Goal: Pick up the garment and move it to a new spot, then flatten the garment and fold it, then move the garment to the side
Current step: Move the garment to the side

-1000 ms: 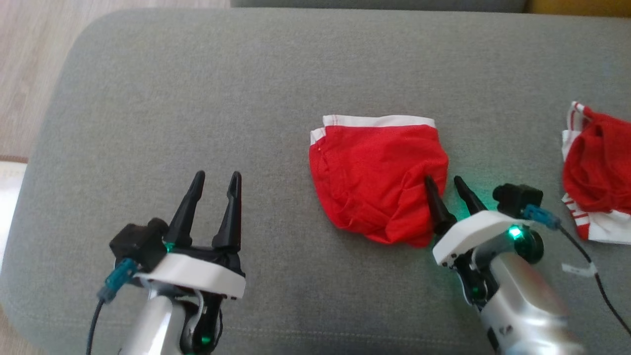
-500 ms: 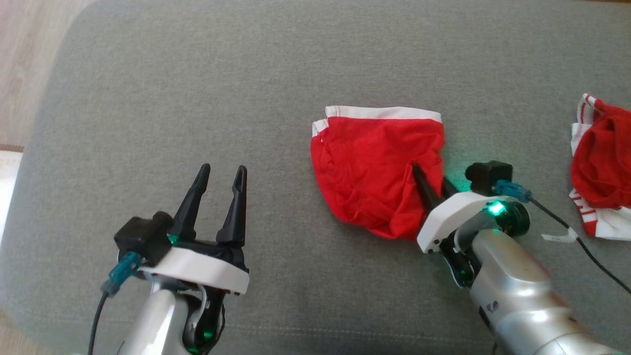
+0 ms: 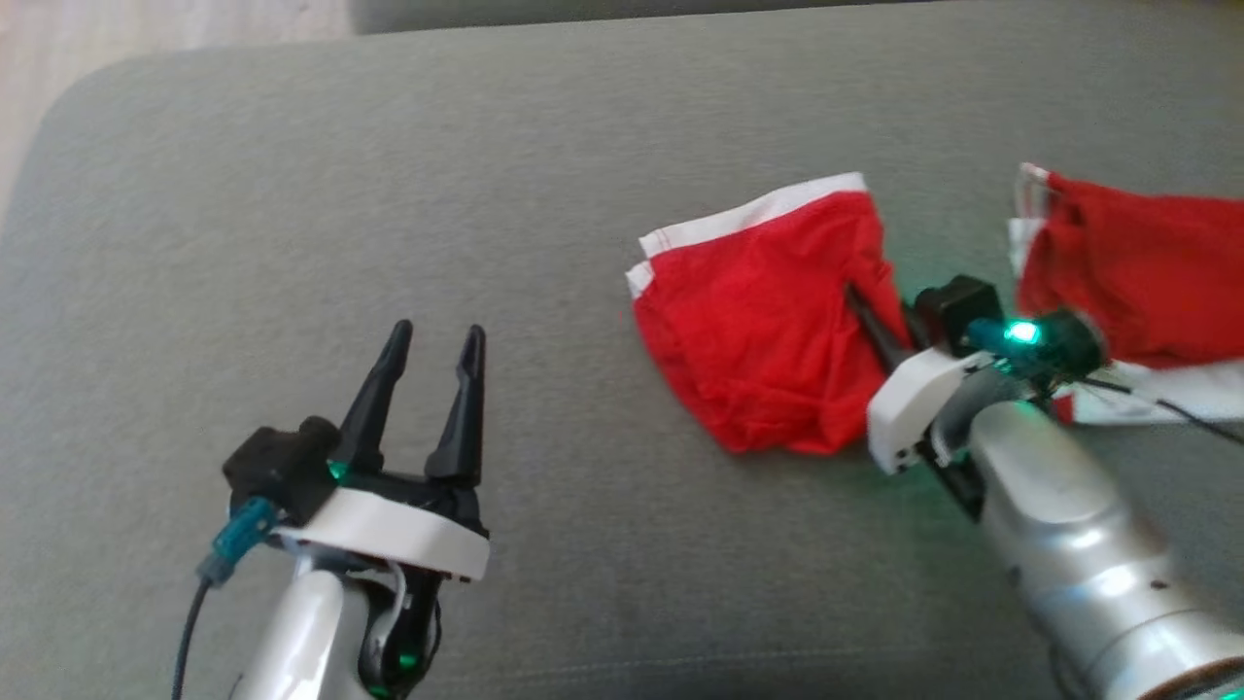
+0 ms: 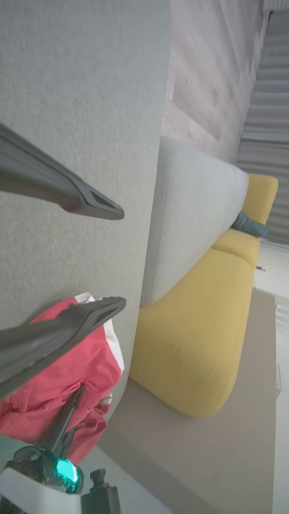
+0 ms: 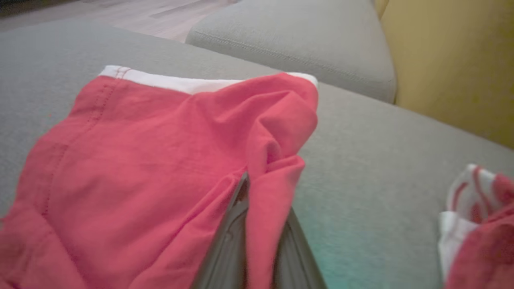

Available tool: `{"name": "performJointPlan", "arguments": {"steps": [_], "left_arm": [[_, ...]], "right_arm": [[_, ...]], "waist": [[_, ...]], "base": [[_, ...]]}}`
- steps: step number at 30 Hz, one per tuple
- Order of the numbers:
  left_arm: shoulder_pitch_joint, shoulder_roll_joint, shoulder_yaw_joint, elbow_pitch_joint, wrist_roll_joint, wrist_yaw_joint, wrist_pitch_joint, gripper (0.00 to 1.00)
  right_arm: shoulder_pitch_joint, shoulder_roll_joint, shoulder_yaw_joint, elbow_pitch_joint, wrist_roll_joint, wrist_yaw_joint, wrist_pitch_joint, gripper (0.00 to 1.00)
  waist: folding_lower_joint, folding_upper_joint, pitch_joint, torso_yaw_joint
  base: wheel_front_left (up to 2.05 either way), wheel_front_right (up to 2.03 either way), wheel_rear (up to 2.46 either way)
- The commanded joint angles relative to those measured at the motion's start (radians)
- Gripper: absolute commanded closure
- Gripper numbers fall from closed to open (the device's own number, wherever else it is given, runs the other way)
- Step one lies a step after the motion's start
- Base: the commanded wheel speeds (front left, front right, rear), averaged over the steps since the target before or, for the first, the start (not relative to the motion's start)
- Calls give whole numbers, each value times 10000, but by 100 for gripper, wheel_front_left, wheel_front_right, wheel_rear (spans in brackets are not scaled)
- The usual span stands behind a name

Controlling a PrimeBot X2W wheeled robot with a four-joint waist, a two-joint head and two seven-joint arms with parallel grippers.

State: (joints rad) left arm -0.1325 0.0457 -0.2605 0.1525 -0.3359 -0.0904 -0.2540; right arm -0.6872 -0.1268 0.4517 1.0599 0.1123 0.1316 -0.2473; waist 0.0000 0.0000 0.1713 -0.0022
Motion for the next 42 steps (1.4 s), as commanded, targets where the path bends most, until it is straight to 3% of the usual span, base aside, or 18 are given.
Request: {"name": "performJointPlan", "arguments": {"steps": [1,6,11,17,21,28,42], "left_arm": [[-353,45,197,-412,91,-70,-78,0],[-588,45,-33,-572,115,-93,-78,0],[-871,45,-261,-589,175,-137,-78,0],[-1210,45,-343,-547,264,-201,-78,0],[-1379,45,-295,-497,349,-260,-78,0],[-1703,45,-170,-400,442,-347,-78,0],[-1954,45,21,-260,557,-399,-78,0]], "right_arm": [[-280,-118,185,-340,-131,-9,-140,100],[-483,-1120,930,-1209,-540,-9,-1,100],[-1024,-2522,1499,-2323,-237,-9,425,100],[-1389,-4173,1774,-3425,383,-9,1382,100],[-1236,-4813,1468,-3702,827,-9,2124,100],[-801,-5216,305,-3582,670,-9,2974,100],[-53,-4631,-1737,-3981,-415,-9,4108,100]], "waist": [[0,0,-93,-408],[0,0,49,-1286],[0,0,428,-1950],[0,0,994,-2287],[0,0,1339,-2308],[0,0,1892,-2115],[0,0,2371,-1837]], "base": [[0,0,0],[0,0,0],[0,0,0],[0,0,0],[0,0,0],[0,0,0],[0,0,0]]}}
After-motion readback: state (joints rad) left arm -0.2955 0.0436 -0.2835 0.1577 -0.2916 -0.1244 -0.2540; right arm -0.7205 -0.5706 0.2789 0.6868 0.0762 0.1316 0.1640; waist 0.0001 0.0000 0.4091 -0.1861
